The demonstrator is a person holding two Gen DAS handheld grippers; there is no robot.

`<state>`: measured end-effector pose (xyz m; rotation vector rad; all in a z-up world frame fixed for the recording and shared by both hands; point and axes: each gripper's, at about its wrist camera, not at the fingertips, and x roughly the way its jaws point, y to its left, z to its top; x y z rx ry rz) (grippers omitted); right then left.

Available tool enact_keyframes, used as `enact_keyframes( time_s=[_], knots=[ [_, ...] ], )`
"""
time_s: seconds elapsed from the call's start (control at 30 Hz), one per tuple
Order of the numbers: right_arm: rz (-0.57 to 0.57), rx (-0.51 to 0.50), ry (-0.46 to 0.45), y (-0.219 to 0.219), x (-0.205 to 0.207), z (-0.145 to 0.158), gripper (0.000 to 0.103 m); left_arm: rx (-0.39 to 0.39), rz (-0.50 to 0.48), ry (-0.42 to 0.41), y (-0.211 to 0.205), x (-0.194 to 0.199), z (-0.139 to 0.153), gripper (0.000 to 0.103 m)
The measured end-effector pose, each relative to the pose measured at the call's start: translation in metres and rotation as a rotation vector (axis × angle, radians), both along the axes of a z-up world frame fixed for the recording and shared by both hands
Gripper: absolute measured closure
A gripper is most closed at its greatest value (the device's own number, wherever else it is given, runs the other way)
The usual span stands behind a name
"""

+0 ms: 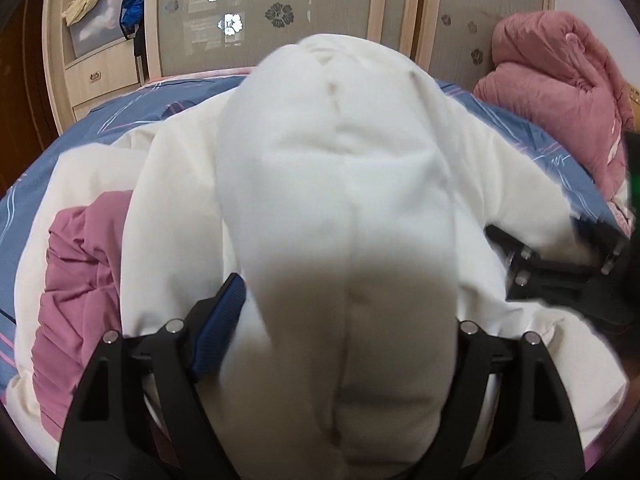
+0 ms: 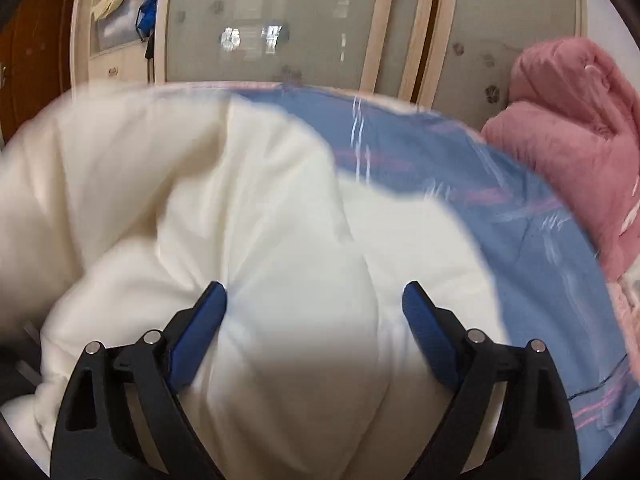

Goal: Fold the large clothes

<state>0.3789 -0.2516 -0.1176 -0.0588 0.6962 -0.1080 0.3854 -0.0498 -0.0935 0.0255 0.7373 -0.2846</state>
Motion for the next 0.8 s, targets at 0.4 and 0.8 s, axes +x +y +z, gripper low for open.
enact_keyframes(
  time_s=[0.4, 0.8],
  knots=[
    [-0.073, 0.062, -0.134, -0.019, -0.026, 0.01, 0.001, -0.133, 0.041, -0.165, 0.025, -0.034, 0.022, 0.021],
    [-0.072, 0.427, -0.369, -0.061, -0.215, 0.05, 0.001, 0.047, 0.157, -0.314, 0.074, -0.196, 0.076, 0.002]
  ],
)
